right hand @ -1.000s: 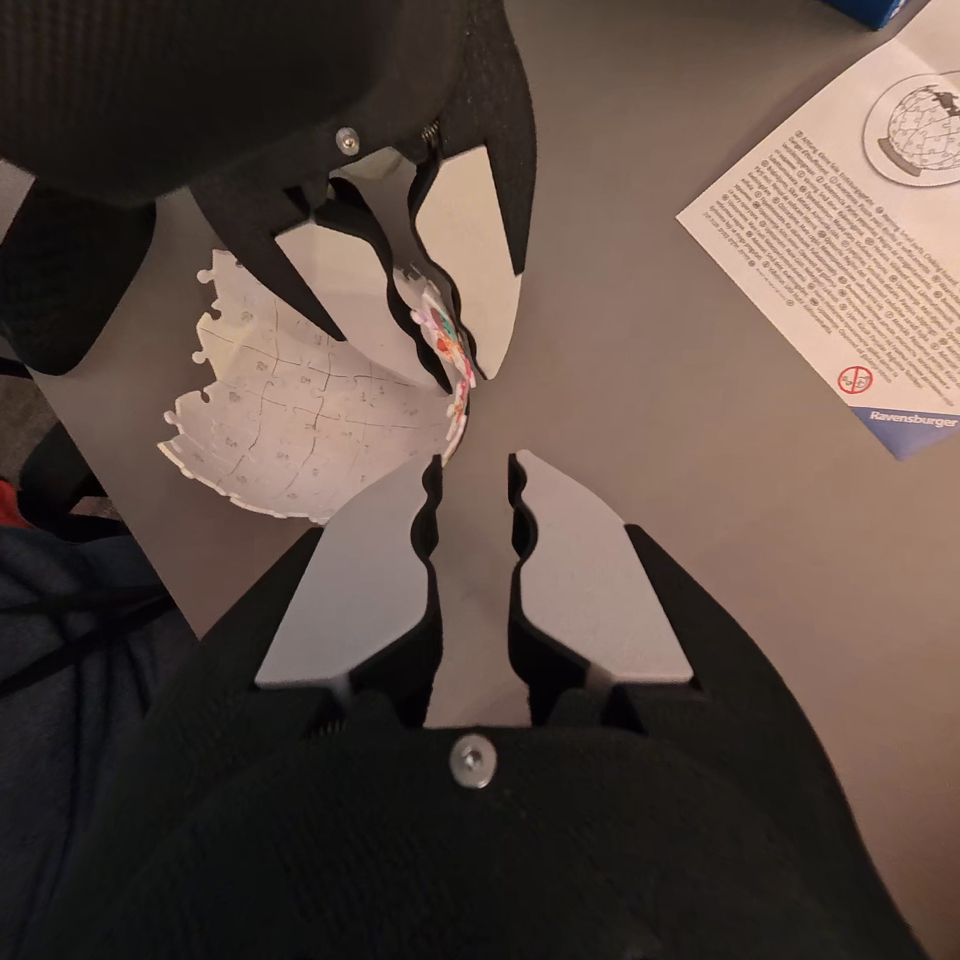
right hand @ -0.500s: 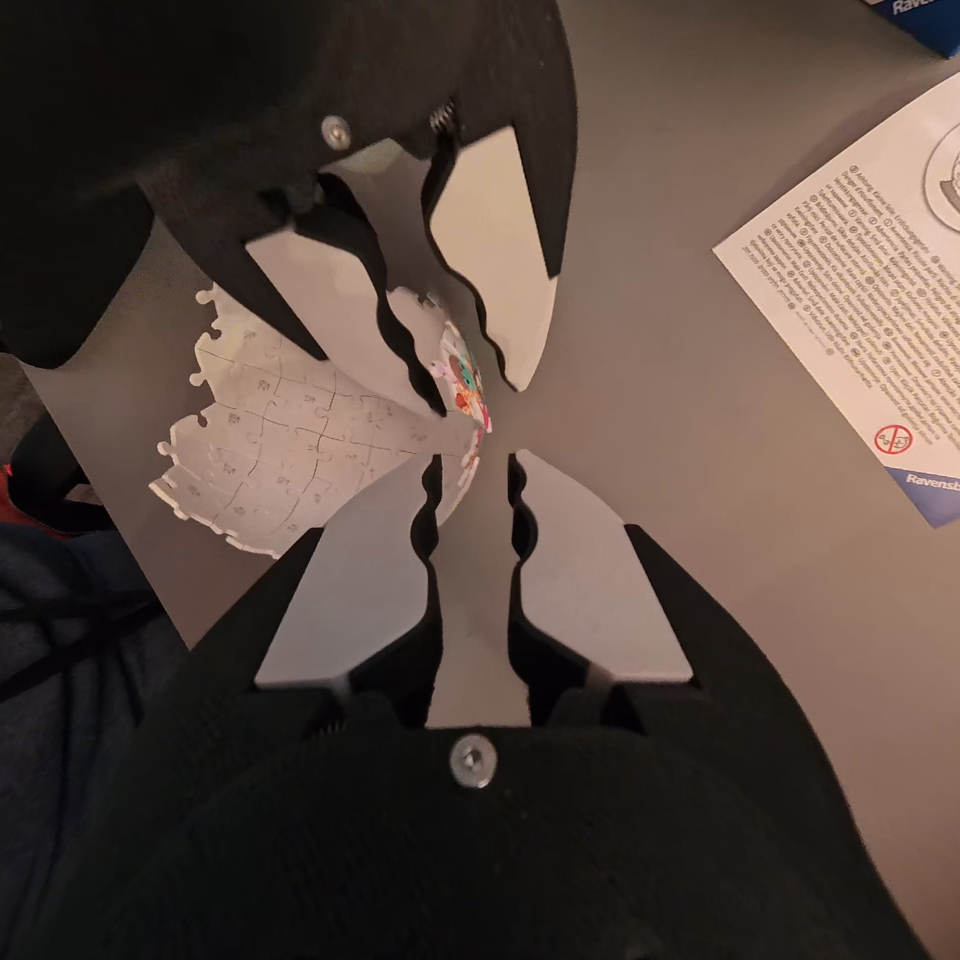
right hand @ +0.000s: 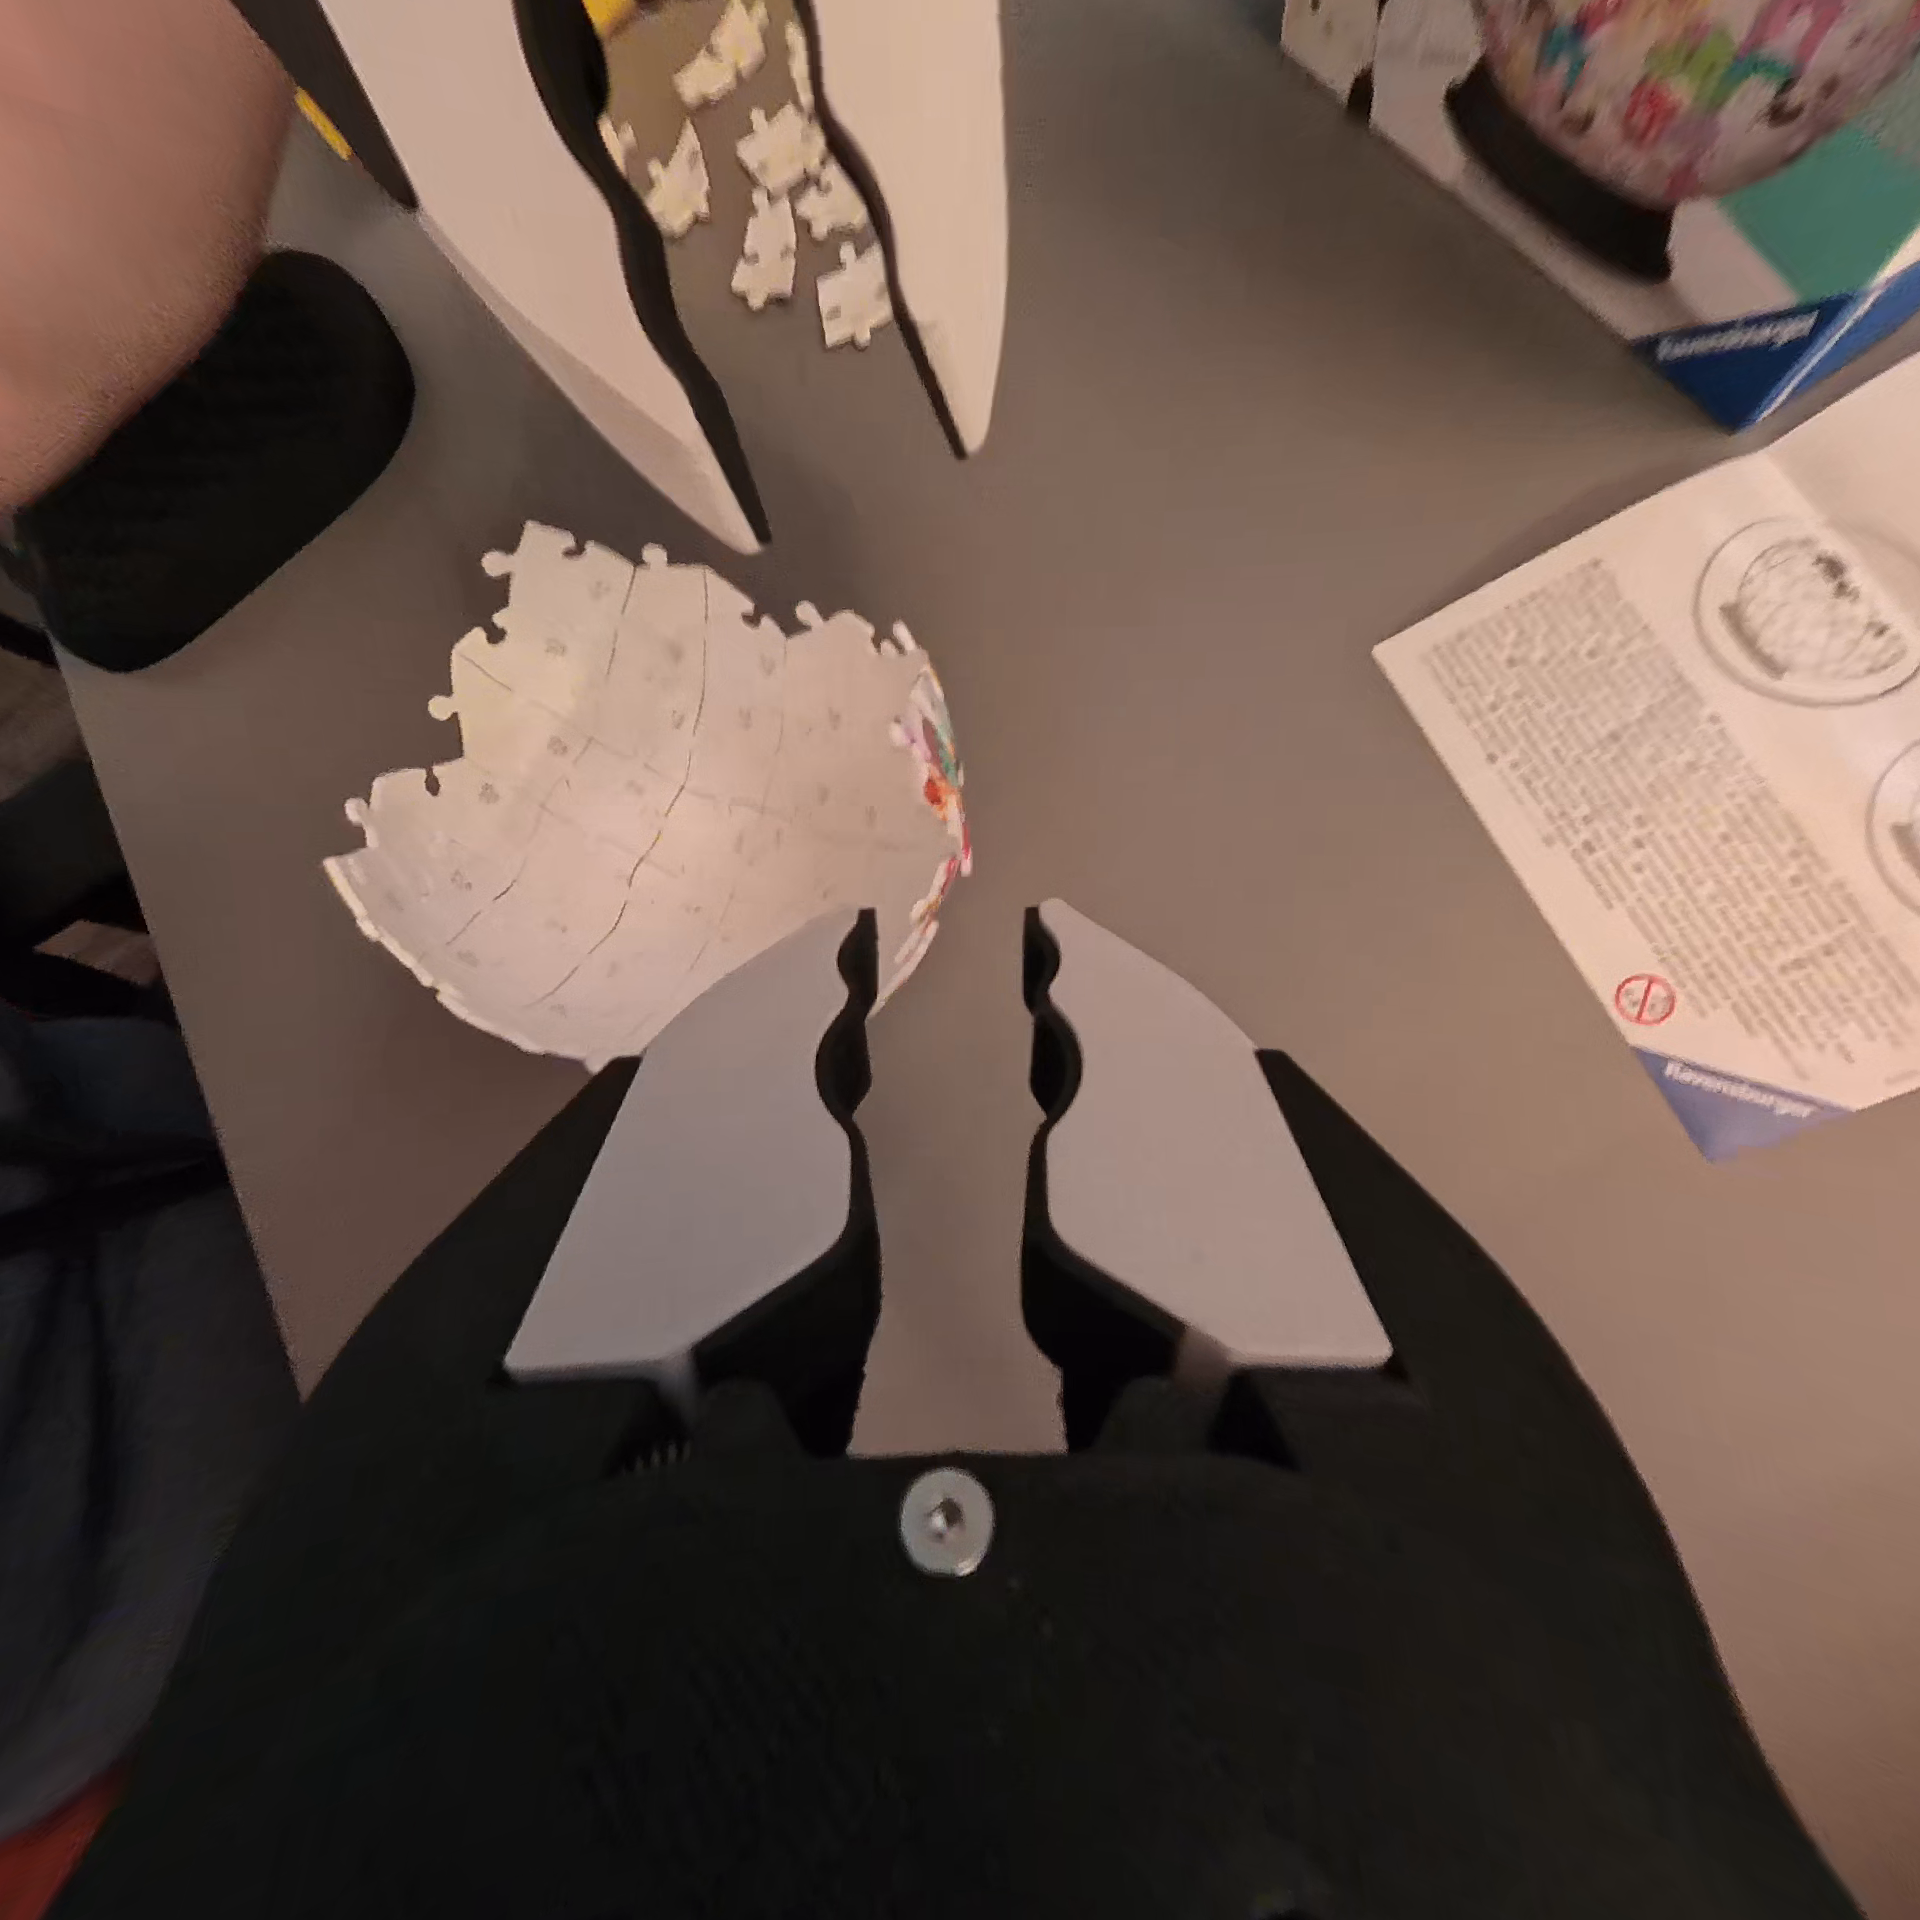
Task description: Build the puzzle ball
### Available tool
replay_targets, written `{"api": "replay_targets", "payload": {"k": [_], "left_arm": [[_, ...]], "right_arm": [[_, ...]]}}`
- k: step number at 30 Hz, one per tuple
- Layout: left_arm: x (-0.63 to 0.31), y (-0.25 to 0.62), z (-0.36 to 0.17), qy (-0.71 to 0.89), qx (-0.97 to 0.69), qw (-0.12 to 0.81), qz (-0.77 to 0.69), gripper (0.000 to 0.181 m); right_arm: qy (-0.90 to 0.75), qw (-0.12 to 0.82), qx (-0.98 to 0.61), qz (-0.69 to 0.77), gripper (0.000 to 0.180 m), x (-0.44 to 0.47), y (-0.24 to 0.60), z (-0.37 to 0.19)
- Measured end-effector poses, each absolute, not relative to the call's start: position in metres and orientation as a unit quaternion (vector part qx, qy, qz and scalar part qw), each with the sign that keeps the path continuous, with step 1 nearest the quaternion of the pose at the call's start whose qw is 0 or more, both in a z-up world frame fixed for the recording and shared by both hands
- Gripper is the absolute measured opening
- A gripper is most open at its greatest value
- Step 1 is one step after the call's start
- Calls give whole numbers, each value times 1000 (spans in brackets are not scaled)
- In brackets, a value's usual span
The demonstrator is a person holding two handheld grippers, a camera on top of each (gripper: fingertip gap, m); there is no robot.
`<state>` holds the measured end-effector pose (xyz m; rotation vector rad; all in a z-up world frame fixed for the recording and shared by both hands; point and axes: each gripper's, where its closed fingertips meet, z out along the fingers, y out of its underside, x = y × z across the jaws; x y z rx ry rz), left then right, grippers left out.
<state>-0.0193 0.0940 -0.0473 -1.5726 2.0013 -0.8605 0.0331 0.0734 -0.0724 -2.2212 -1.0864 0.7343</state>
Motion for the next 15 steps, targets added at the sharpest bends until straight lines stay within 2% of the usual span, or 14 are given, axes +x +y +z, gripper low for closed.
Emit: {"api": "replay_targets", "payload": {"k": [2, 5, 15], "left_arm": [[-20, 95, -48, 717, -573, 246, -310, 32], [-19, 96, -53, 707, -583, 251, -312, 32], [5, 97, -51, 716, -570, 221, -337, 33]], "right_arm": [[-398, 304, -817, 287, 29, 30, 79, -68], [-409, 292, -817, 283, 29, 25, 77, -72], [-476, 267, -821, 166, 31, 22, 76, -82]]}}
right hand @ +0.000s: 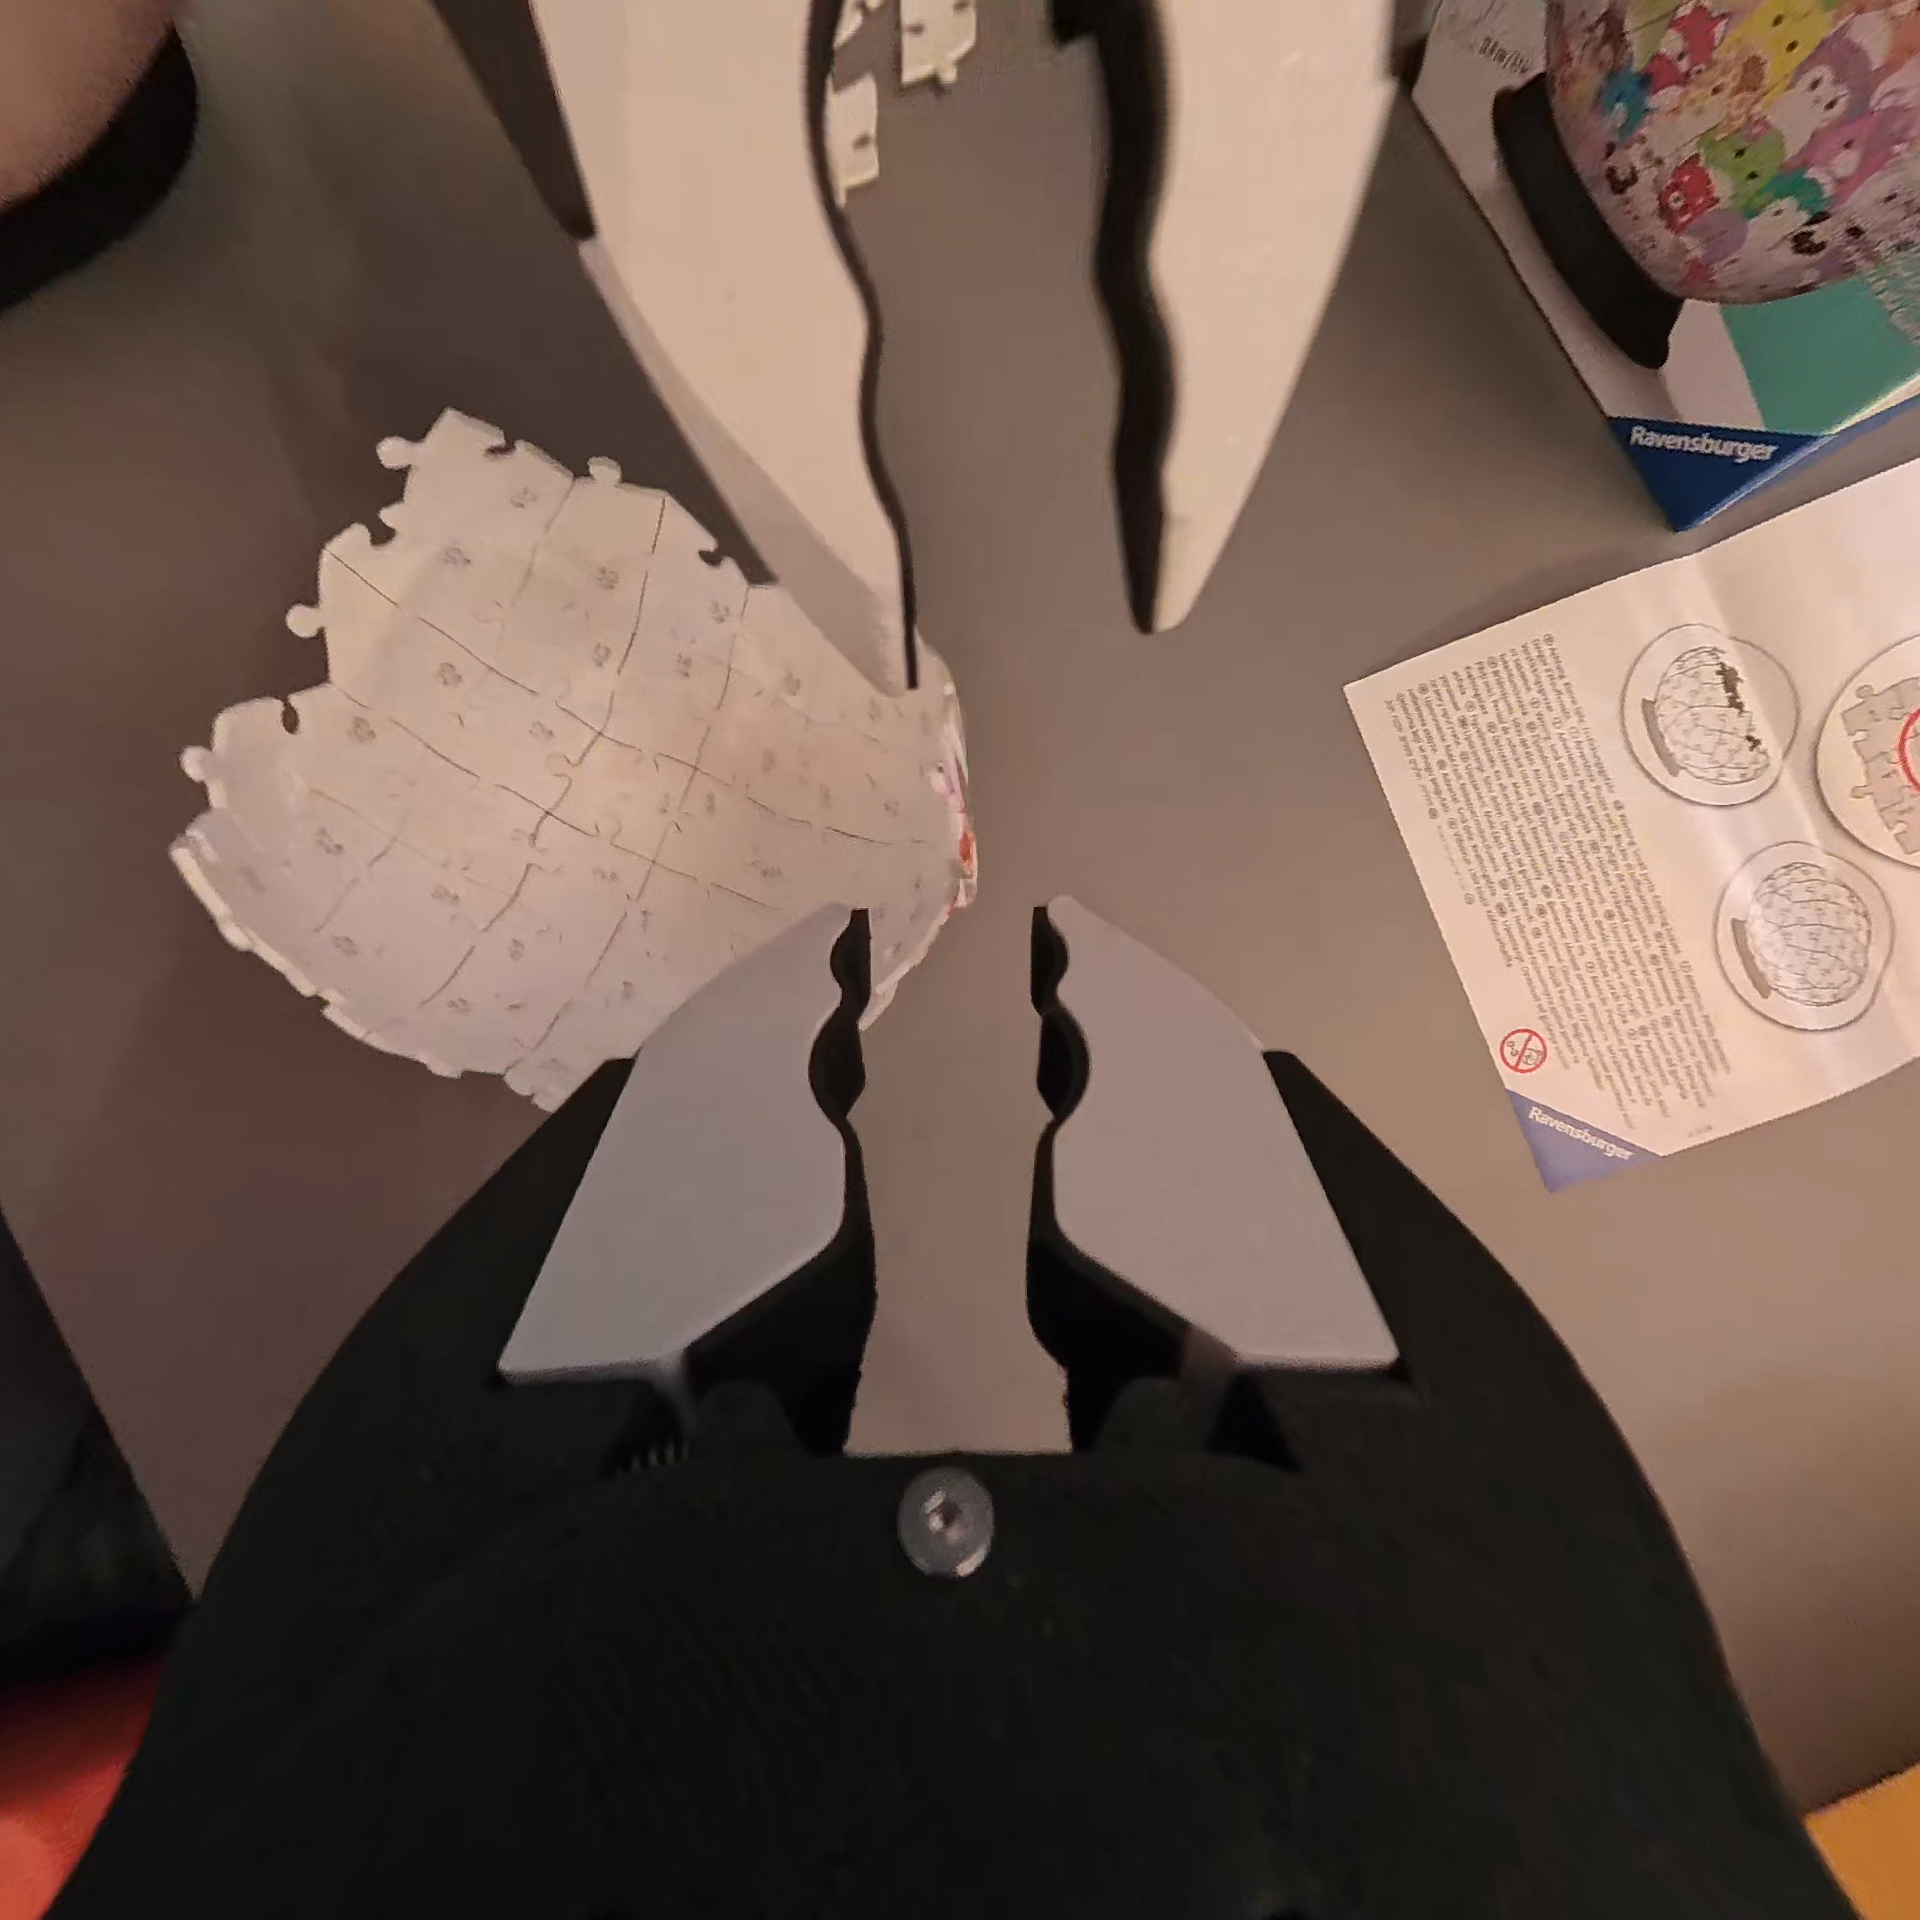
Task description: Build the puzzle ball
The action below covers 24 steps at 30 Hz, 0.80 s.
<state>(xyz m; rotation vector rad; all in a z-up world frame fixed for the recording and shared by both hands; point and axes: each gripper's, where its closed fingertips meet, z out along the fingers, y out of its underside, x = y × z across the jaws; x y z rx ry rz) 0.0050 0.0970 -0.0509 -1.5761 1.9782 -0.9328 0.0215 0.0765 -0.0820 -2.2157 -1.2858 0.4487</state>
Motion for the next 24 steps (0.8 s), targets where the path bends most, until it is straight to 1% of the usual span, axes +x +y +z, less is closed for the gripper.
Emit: {"api": "replay_targets", "payload": {"k": [4, 10, 13, 18, 24], "left_arm": [[9, 98, -43, 706, -564, 222, -366, 36], [3, 99, -62, 705, -565, 203, -378, 37], [5, 98, -68, 707, -561, 192, -385, 40], [2, 94, -74, 721, -546, 178, -388, 44], [-3, 90, -86, 731, -546, 155, -378, 42]], "right_arm": [[-486, 270, -820, 138, 30, 26, 78, -85], [-465, 285, -819, 175, 30, 24, 81, -77], [-441, 280, -826, 211, 30, 21, 82, -75], [-437, 259, -839, 195, 31, 20, 81, -84], [-457, 238, -841, 163, 31, 18, 82, -94]]}}
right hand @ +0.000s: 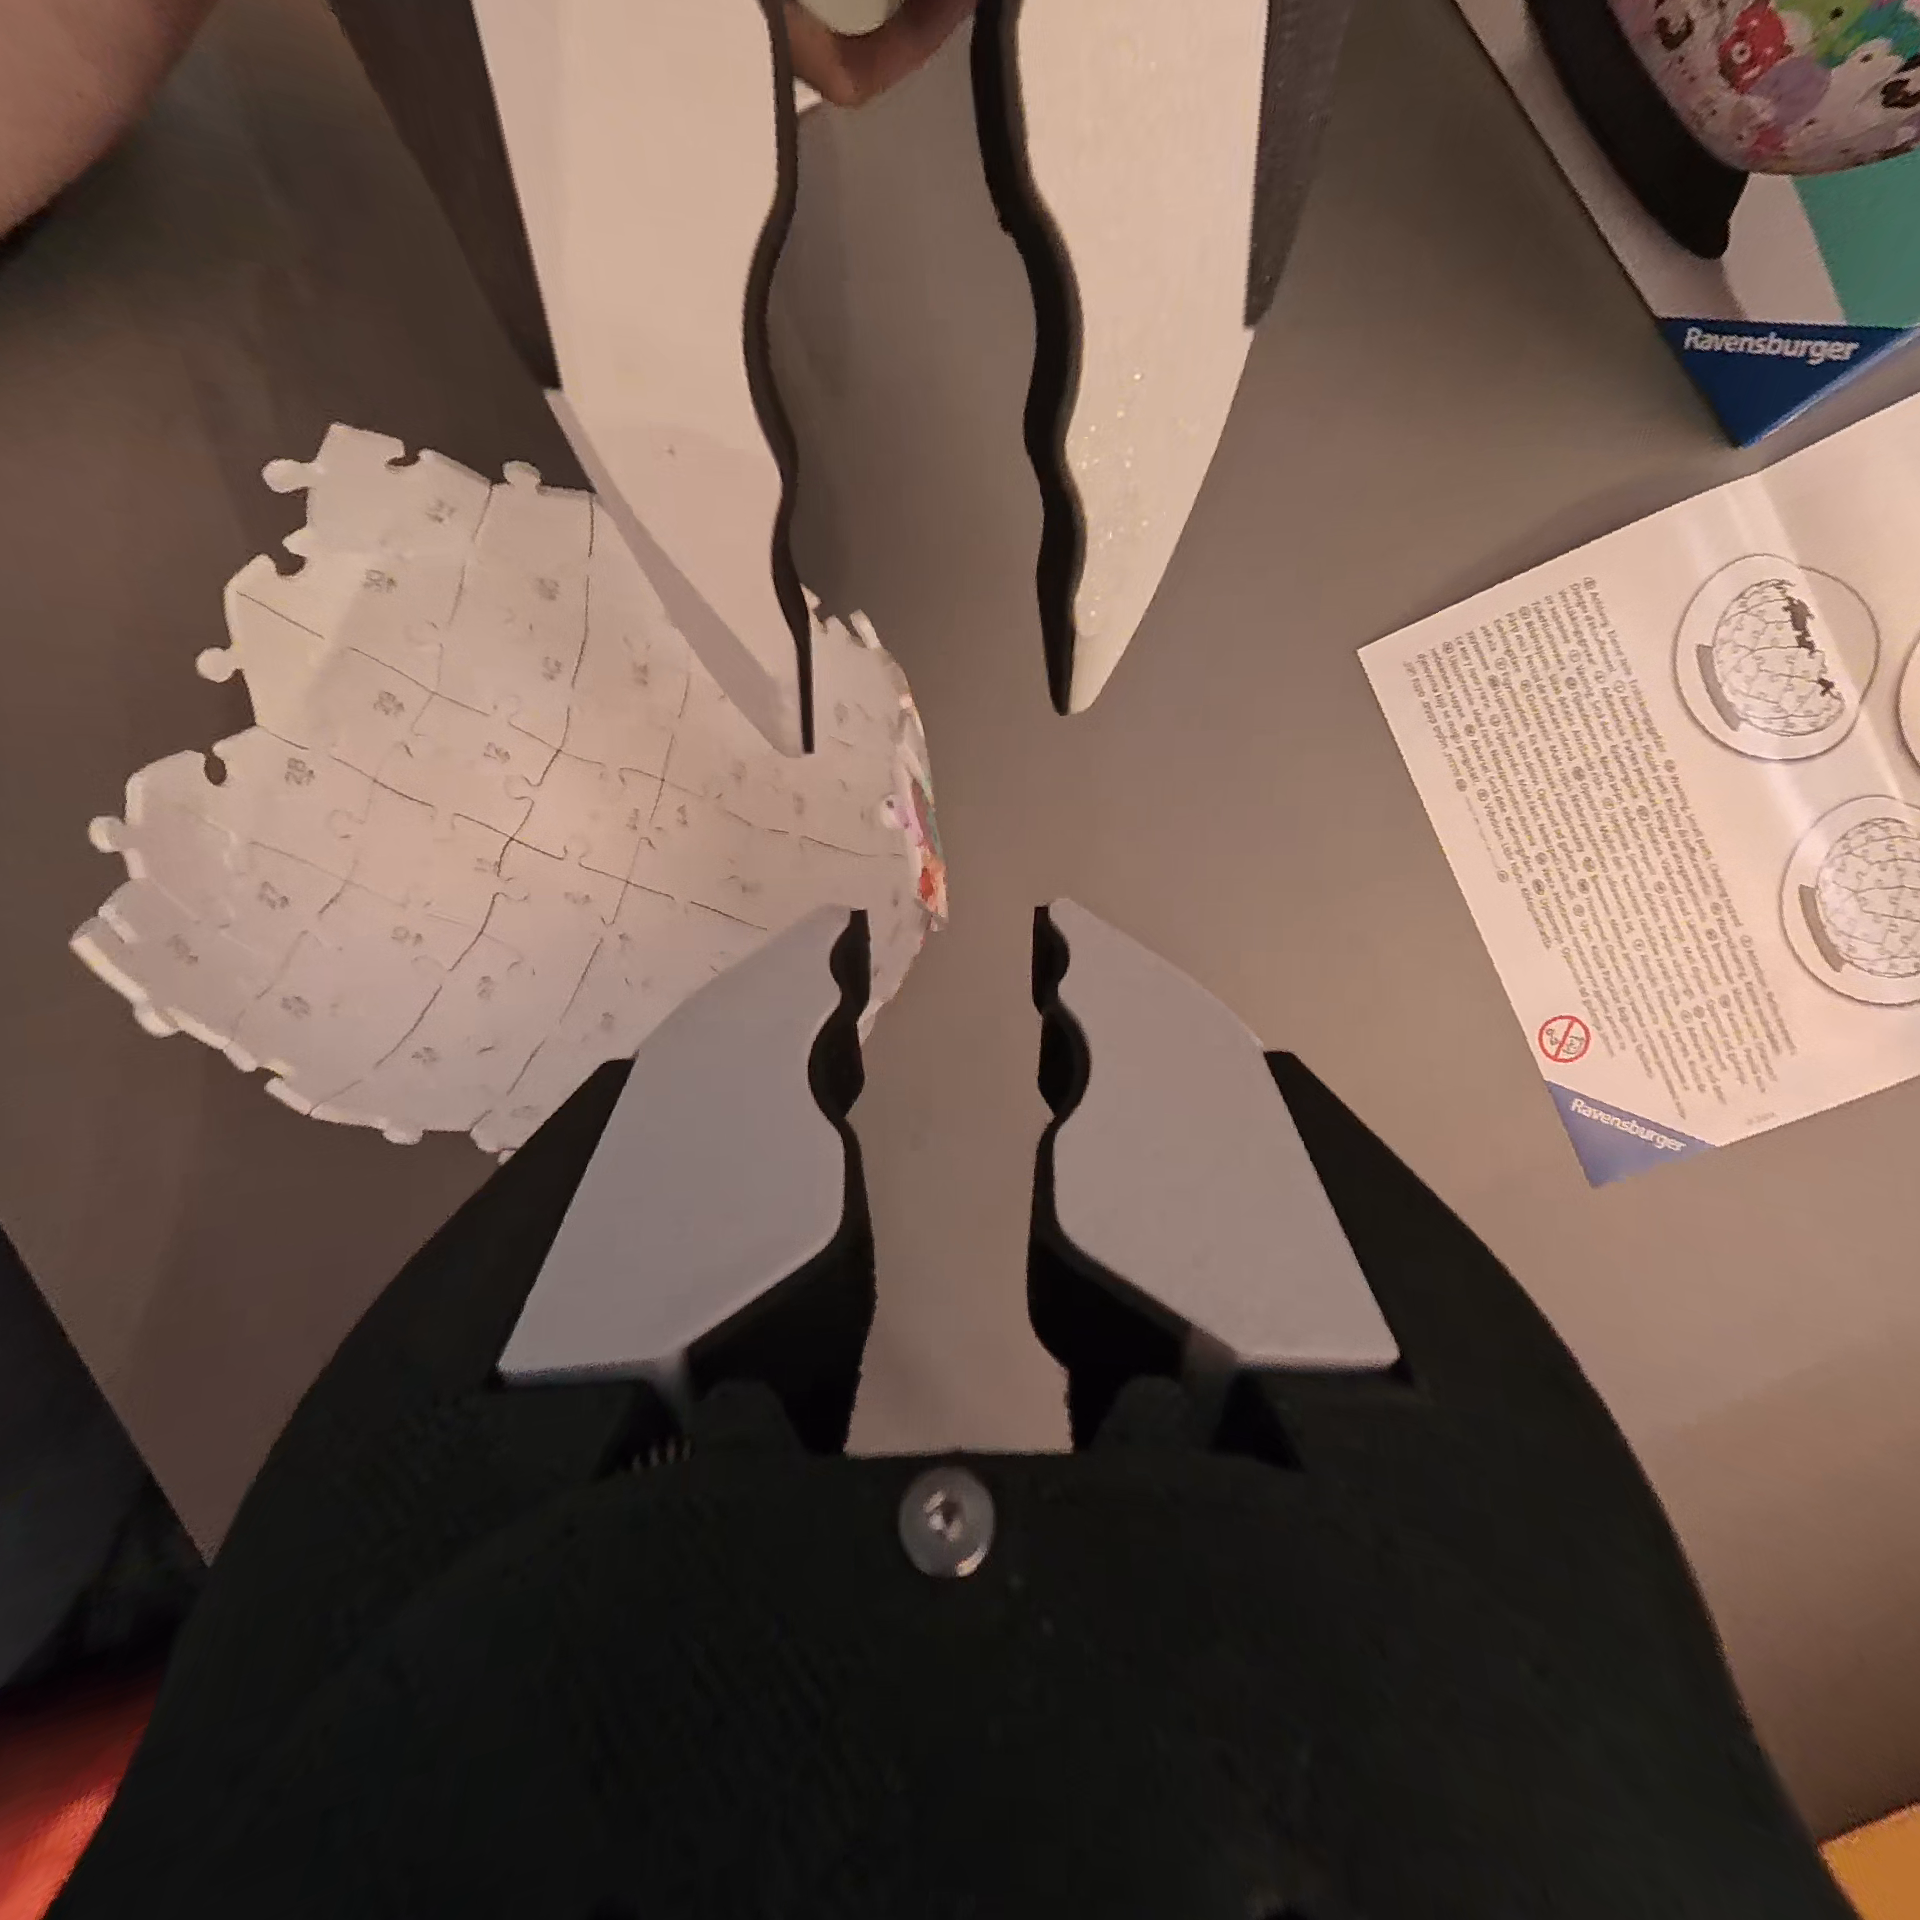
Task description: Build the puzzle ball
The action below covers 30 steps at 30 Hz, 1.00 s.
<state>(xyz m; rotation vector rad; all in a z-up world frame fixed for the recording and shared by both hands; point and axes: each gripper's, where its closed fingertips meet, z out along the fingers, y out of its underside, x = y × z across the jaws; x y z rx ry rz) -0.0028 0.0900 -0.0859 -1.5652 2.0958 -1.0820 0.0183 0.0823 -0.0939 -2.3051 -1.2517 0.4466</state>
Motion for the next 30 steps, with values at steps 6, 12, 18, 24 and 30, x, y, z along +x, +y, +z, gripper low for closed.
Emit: {"api": "replay_targets", "payload": {"k": [6, 12, 18, 24, 30], "left_arm": [[-1, 83, -94, 741, -541, 138, -372, 42], [2, 82, -93, 744, -536, 145, -372, 42], [2, 84, -92, 740, -539, 147, -375, 42], [3, 83, -92, 740, -539, 147, -375, 42], [4, 83, -93, 739, -540, 148, -374, 42]], "right_arm": [[-459, 231, -843, 160, 28, 16, 81, -98], [-461, 228, -844, 152, 25, 16, 82, -101], [-461, 228, -844, 153, 21, 16, 83, -102], [-464, 228, -842, 156, 16, 15, 81, -103], [-460, 225, -843, 162, 13, 14, 80, -104]]}}
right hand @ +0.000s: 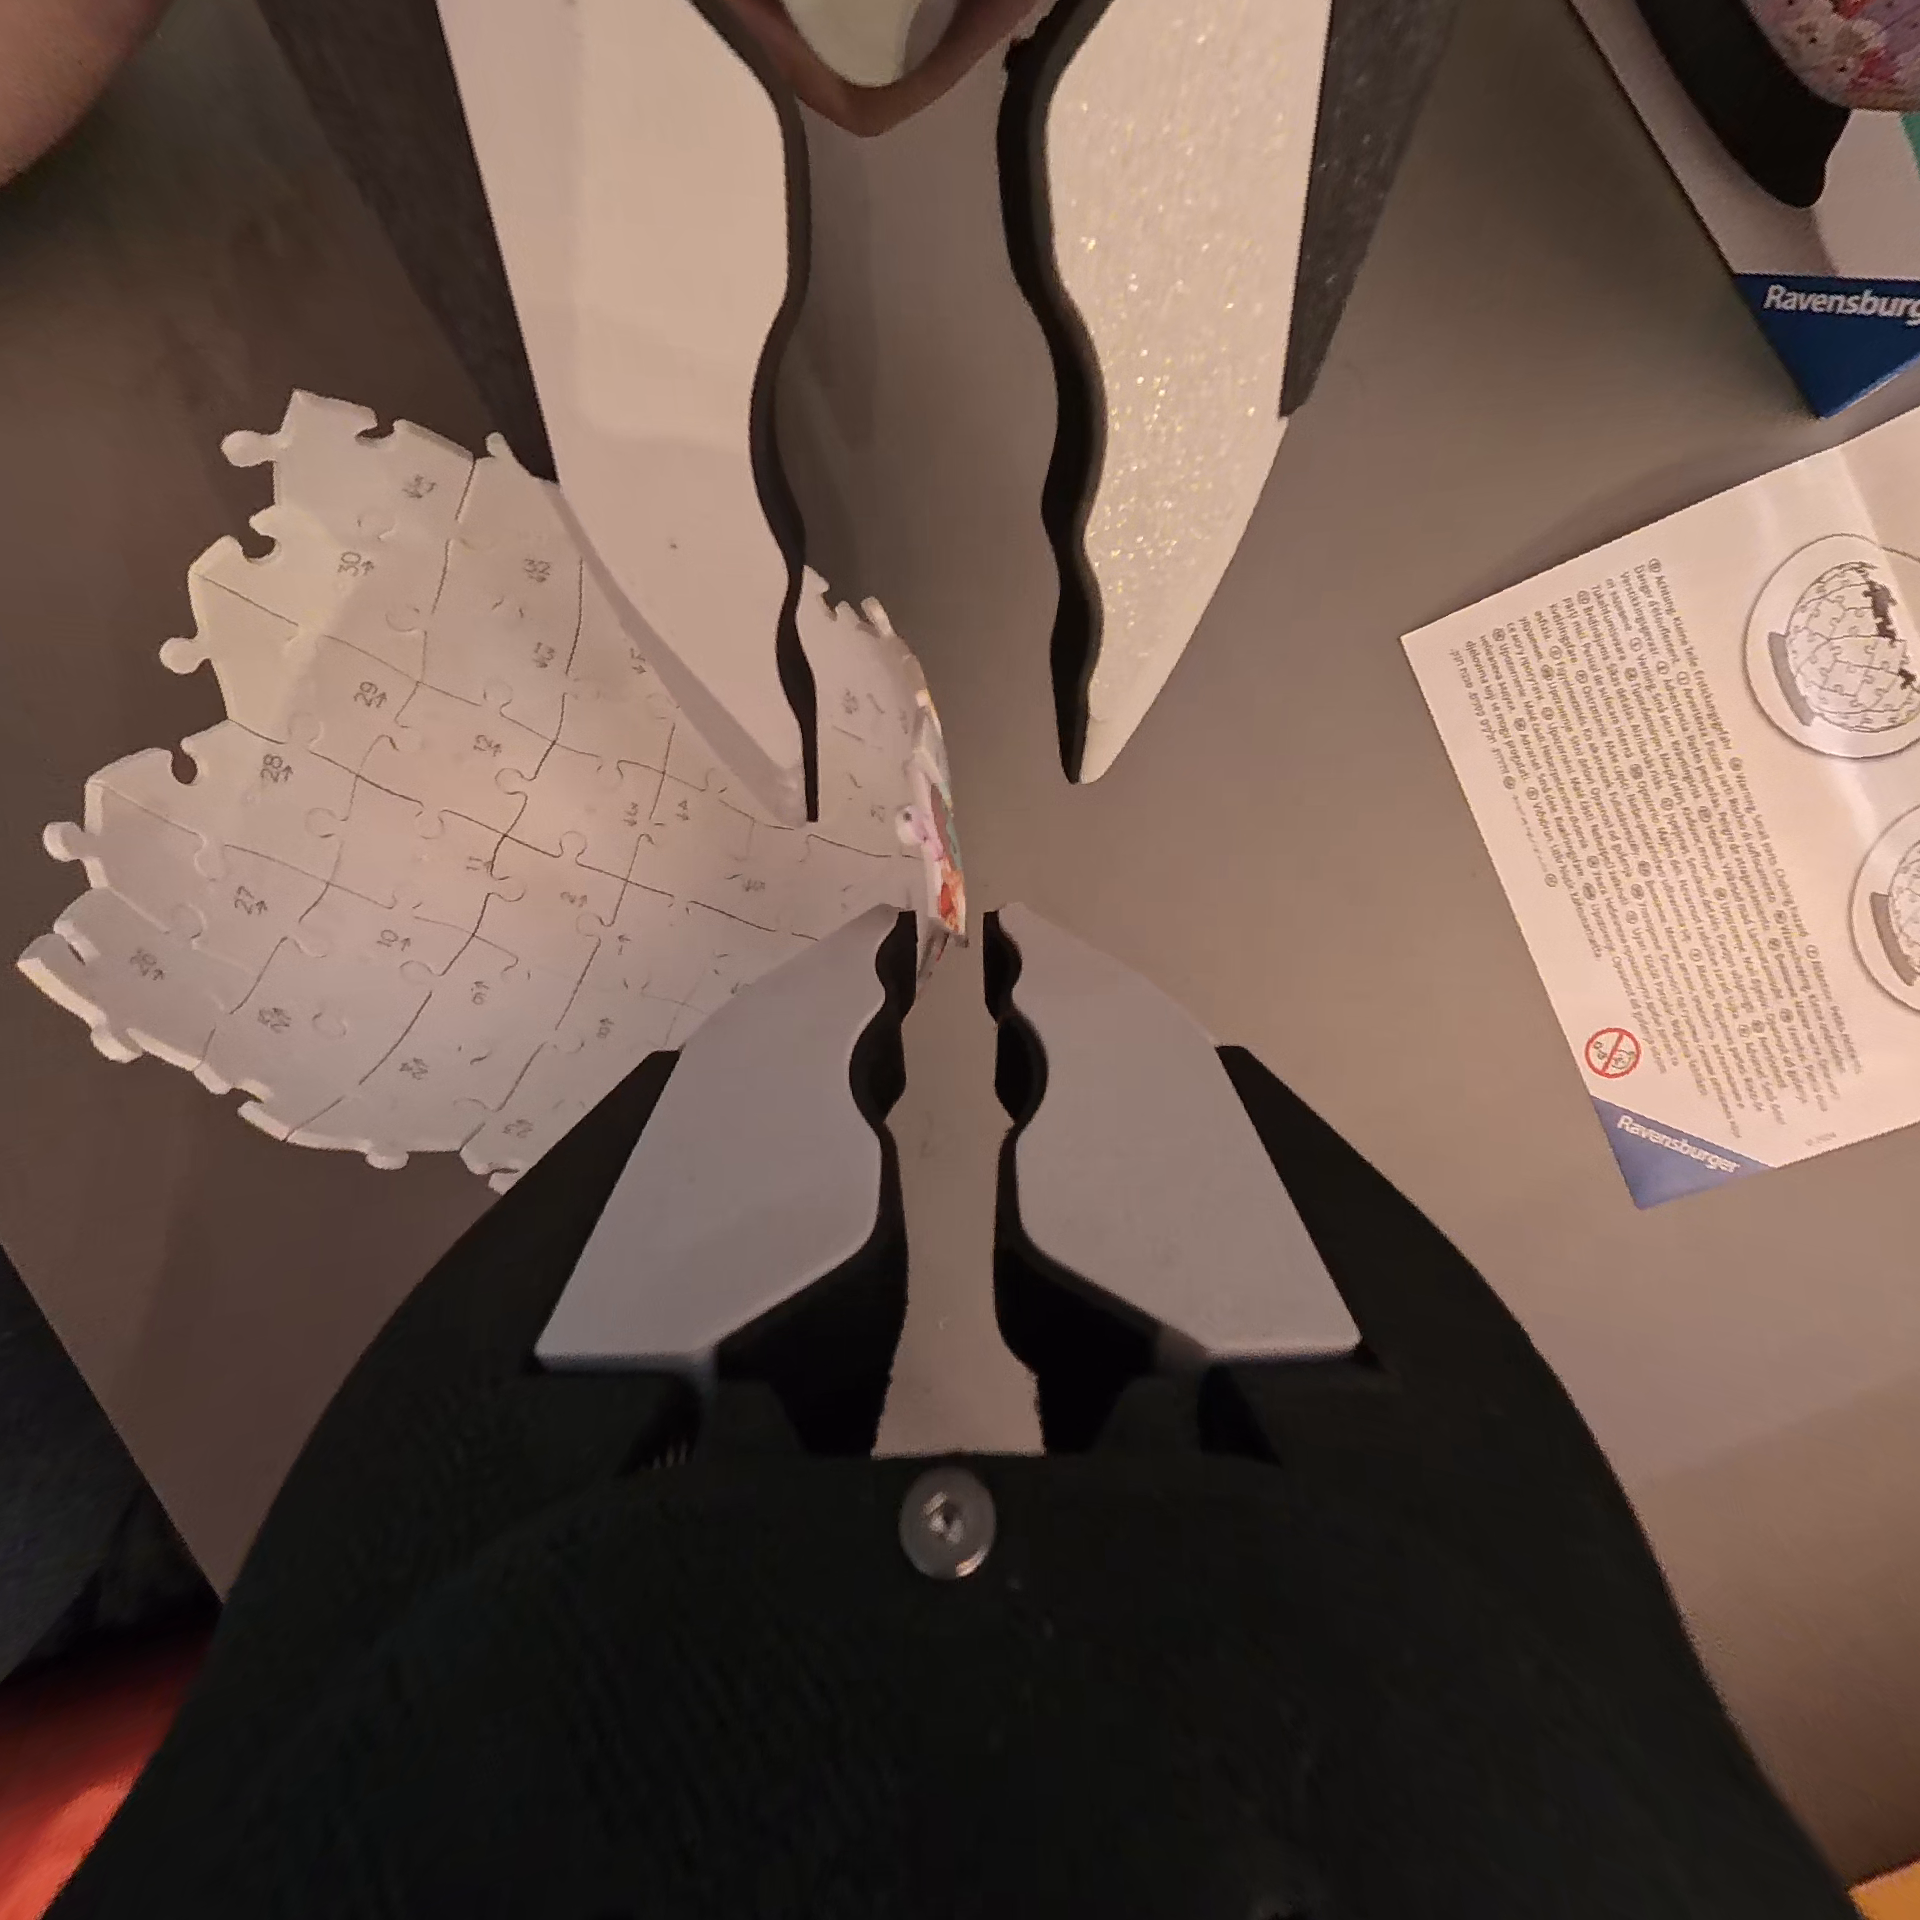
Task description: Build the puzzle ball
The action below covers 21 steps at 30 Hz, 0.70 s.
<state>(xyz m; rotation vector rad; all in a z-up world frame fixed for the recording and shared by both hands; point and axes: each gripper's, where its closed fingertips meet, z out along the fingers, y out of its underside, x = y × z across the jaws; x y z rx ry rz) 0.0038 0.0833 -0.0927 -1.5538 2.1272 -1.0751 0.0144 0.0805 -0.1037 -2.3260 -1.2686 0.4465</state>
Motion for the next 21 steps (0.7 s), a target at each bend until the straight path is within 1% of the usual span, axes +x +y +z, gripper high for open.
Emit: {"api": "replay_targets", "payload": {"k": [4, 21], "left_arm": [[4, 84, -91, 738, -540, 151, -375, 42], [6, 82, -88, 735, -537, 155, -382, 42]], "right_arm": [[-457, 223, -845, 167, 9, 14, 80, -104], [-444, 225, -851, 167, 5, 13, 78, -104]]}}
